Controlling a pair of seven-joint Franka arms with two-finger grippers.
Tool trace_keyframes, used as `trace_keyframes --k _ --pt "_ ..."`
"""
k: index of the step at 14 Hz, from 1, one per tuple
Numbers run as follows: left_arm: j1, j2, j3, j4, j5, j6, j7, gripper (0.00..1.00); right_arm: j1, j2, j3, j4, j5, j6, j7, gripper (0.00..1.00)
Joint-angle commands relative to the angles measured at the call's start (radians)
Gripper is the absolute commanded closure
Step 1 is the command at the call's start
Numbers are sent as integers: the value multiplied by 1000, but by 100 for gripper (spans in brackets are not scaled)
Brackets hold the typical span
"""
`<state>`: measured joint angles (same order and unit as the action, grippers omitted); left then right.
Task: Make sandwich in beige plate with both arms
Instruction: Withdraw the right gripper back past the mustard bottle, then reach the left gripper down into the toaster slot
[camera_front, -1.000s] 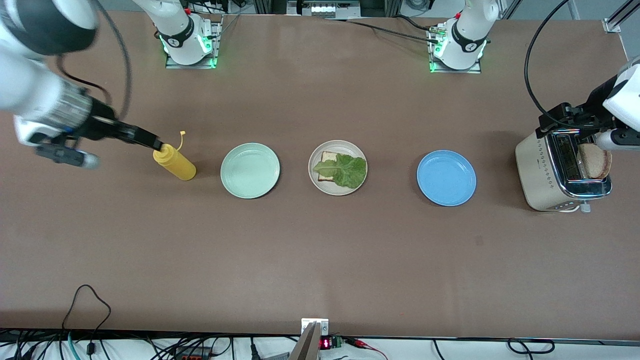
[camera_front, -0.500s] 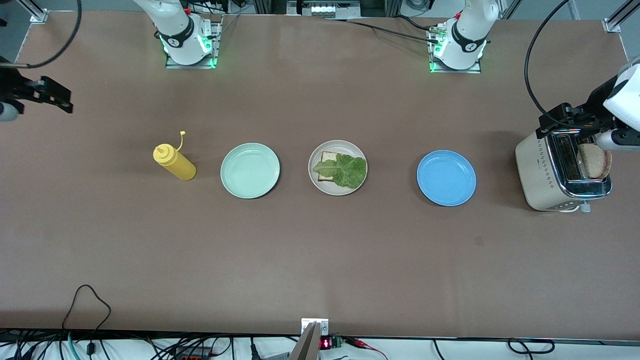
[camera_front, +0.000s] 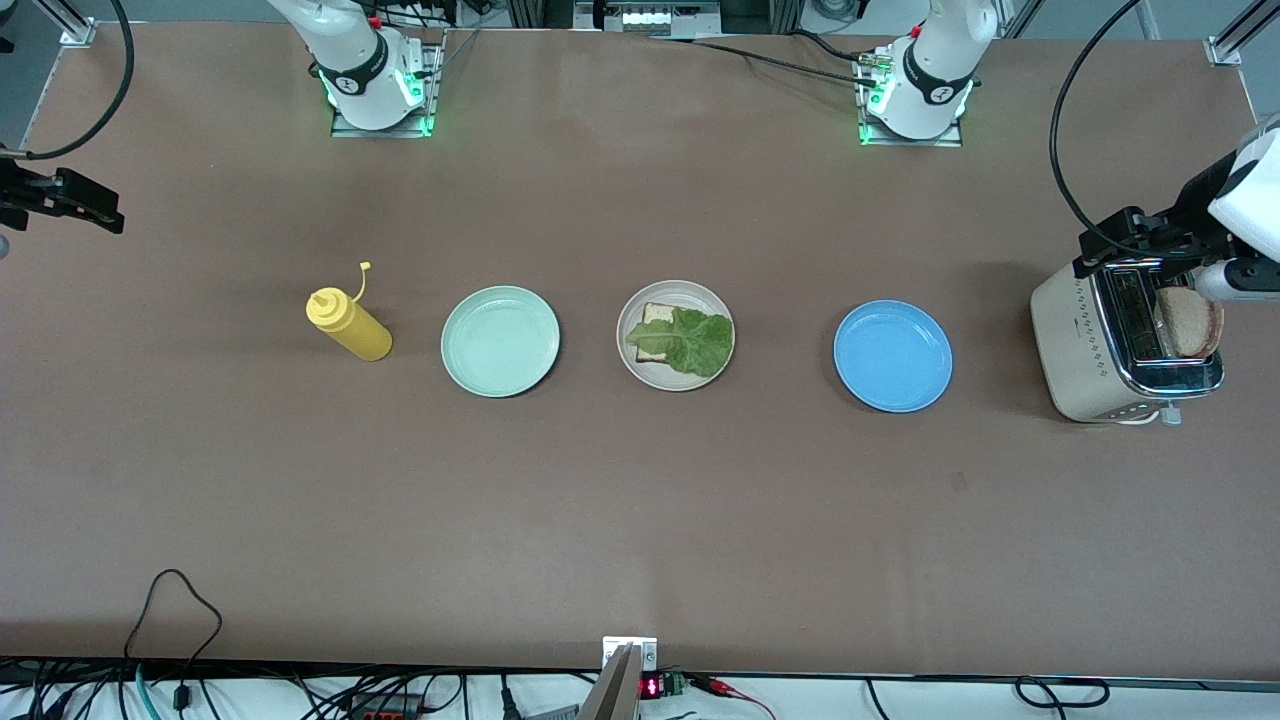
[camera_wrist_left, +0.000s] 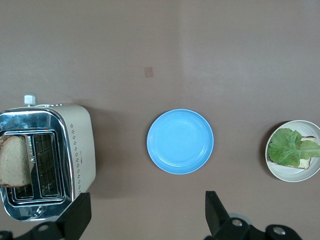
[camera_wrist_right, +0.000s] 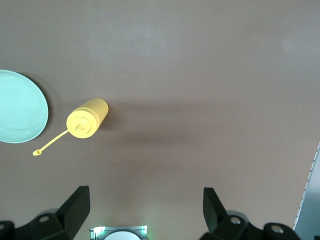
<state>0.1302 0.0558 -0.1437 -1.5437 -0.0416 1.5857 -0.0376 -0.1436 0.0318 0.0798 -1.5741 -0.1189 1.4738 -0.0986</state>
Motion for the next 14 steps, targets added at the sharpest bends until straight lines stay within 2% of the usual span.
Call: trace_keyframes --k 1,2,4,5,7,14 --pt "6 -2 1 0 16 22 12 0 -2 8 11 22 -2 -52 -16 0" --pt "6 -4 1 0 16 22 12 0 19 2 0 26 -1 -94 -16 0" --pt "6 -4 1 0 16 22 12 0 151 2 -93 26 -1 -110 -7 0" --pt "6 -2 1 0 16 22 12 0 156 6 -103 26 7 -103 -7 0" --pt "6 -4 1 0 16 22 12 0 133 16 -104 26 66 -72 -7 0" --pt "6 1 1 0 16 17 10 0 127 20 -104 26 65 -37 13 0"
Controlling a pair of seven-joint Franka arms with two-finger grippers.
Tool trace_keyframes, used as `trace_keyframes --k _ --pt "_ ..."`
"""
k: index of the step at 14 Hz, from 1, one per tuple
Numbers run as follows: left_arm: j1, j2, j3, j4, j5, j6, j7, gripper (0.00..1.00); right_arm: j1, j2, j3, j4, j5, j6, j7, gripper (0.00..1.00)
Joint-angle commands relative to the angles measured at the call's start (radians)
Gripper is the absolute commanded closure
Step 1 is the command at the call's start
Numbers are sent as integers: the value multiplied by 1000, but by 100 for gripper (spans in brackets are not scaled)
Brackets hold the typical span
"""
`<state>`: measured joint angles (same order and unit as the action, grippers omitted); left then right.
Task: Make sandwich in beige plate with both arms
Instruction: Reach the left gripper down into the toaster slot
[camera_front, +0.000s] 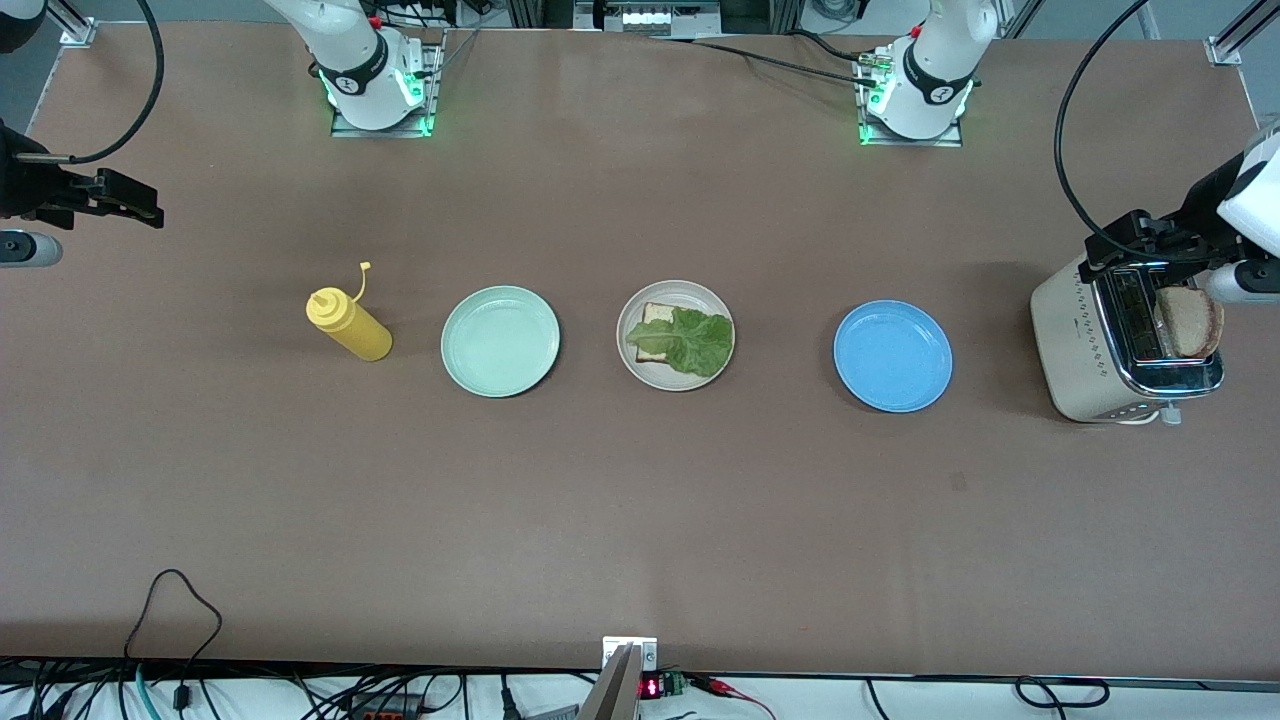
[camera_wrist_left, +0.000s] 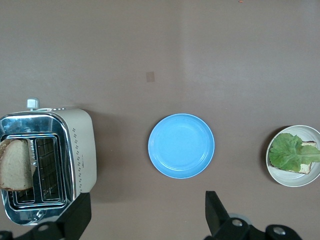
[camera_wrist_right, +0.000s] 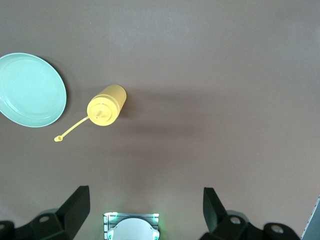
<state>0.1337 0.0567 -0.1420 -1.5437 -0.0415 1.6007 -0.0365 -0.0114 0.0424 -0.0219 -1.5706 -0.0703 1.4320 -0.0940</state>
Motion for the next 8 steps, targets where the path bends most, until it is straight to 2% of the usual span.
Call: trace_keyframes --k 1,5,8 --pt "1 3 -1 1 14 -4 -5 0 -10 11 -3 23 21 11 8 0" --pt "12 83 15 7 15 -7 -6 0 -10 13 -3 20 24 36 8 0" --pt "116 130 22 8 14 -7 9 0 -12 27 -3 21 23 57 8 0"
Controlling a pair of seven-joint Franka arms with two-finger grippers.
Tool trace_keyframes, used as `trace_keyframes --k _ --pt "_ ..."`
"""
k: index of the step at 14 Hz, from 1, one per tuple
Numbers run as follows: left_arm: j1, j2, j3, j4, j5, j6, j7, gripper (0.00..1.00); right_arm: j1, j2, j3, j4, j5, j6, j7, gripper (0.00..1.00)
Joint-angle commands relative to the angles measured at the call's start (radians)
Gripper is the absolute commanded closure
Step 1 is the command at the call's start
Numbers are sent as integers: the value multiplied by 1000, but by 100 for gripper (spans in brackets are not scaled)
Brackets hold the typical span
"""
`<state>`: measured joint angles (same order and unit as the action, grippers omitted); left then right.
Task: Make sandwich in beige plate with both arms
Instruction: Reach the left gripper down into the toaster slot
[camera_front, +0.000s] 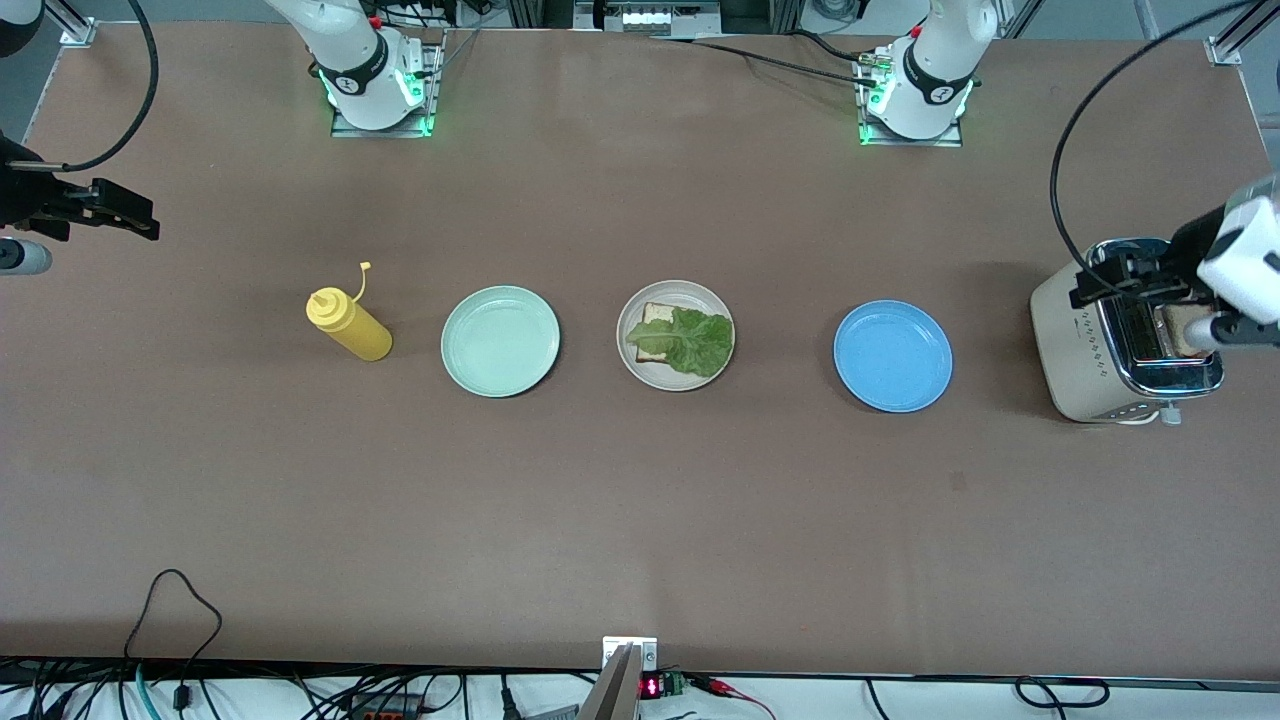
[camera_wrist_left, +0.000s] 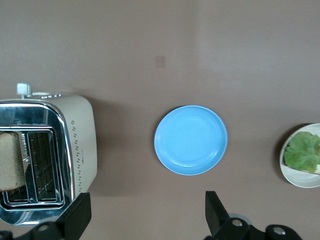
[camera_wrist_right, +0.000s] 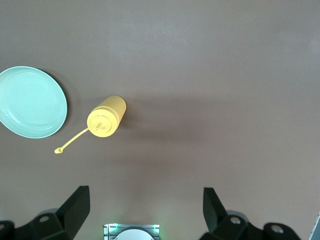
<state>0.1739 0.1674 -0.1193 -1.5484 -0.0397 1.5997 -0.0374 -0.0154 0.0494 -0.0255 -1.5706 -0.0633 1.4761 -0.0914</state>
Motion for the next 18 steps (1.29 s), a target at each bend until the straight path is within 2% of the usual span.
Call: trace_keyframes --k 1,4,7,8,10,13,18 --pt "129 49 0 16 15 -1 10 0 -8 23 1 21 16 26 5 0" --pt "249 133 0 65 15 2 138 0 -14 30 1 23 16 29 5 0" --pt "334 196 1 68 17 16 204 0 -21 44 1 29 20 33 5 0" --pt "358 199 0 67 47 38 247 0 -26 44 -1 27 48 49 7 0" --pt "369 213 0 63 70 66 332 0 -61 44 -1 26 112 53 30 0" --pt "366 216 0 51 125 68 340 0 -66 43 -1 24 103 41 32 0" --pt "365 231 -2 1 129 51 341 0 -61 44 1 27 97 52 32 0"
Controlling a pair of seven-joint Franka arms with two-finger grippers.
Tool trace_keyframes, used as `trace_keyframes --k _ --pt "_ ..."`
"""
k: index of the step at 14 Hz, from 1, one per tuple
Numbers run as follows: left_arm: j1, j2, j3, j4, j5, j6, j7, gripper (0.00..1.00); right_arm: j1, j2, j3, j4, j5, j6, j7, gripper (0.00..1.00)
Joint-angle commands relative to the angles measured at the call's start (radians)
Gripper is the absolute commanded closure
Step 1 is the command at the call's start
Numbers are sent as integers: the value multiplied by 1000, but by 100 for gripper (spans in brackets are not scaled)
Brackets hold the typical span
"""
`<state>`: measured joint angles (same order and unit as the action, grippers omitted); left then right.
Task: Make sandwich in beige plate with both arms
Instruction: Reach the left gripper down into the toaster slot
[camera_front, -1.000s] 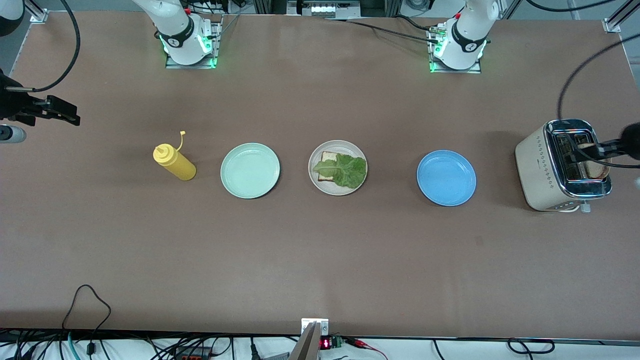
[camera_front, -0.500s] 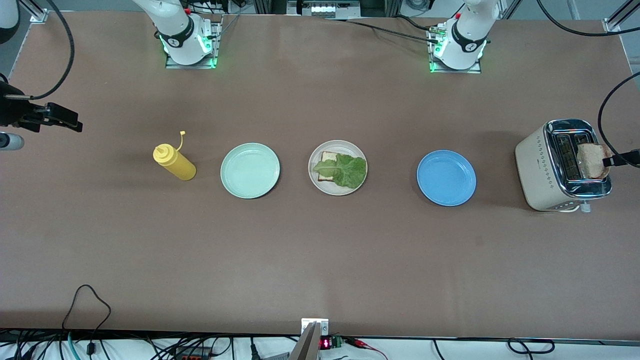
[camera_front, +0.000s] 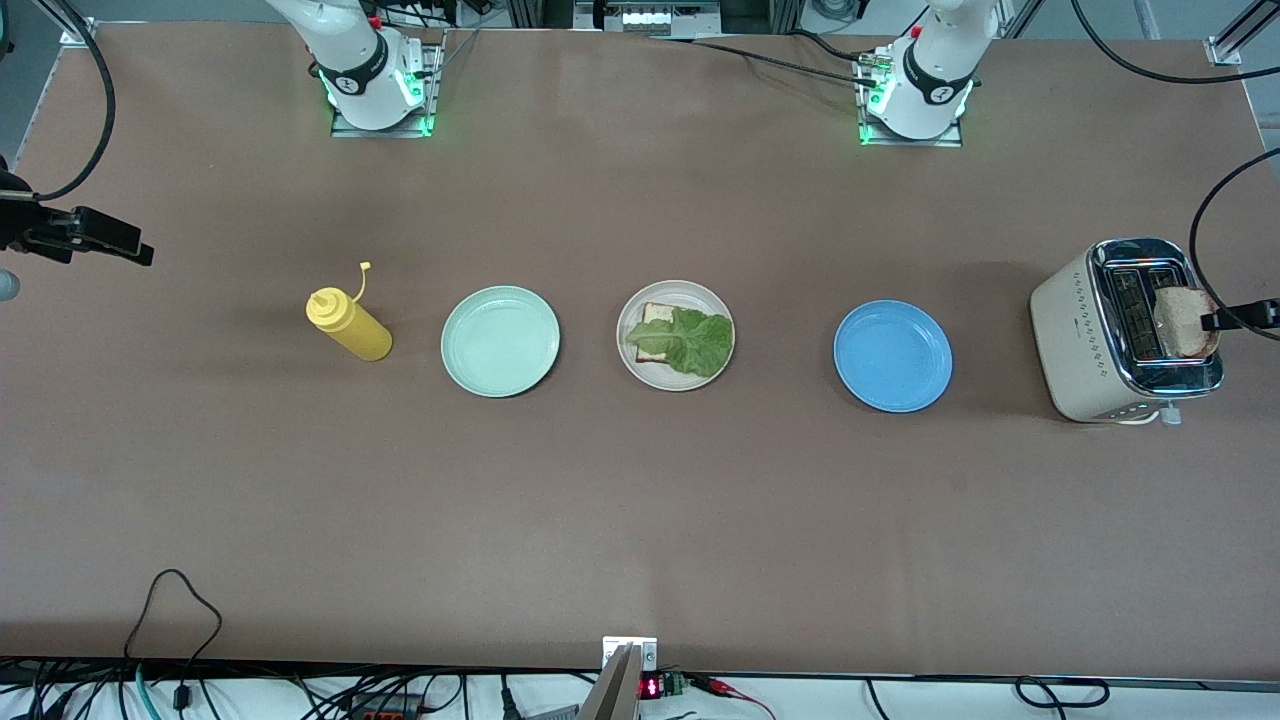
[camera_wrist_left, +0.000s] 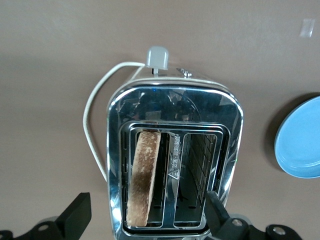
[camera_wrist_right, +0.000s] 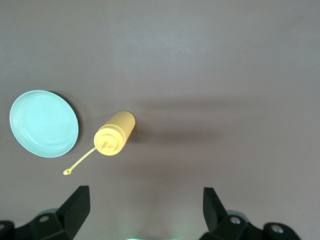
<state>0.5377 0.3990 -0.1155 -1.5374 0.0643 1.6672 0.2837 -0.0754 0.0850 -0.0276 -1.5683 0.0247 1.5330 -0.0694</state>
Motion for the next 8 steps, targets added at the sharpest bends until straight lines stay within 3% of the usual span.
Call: trace_keyframes --k 1,6,8 --pt "2 0 -6 -26 23 -17 22 0 -1 9 3 27 8 -5 8 0" --pt "10 18 -6 -30 22 -18 43 10 2 4 3 25 -6 -14 16 0" --pt "31 32 -6 -30 14 -23 41 19 0 2 3 25 -6 -16 16 0"
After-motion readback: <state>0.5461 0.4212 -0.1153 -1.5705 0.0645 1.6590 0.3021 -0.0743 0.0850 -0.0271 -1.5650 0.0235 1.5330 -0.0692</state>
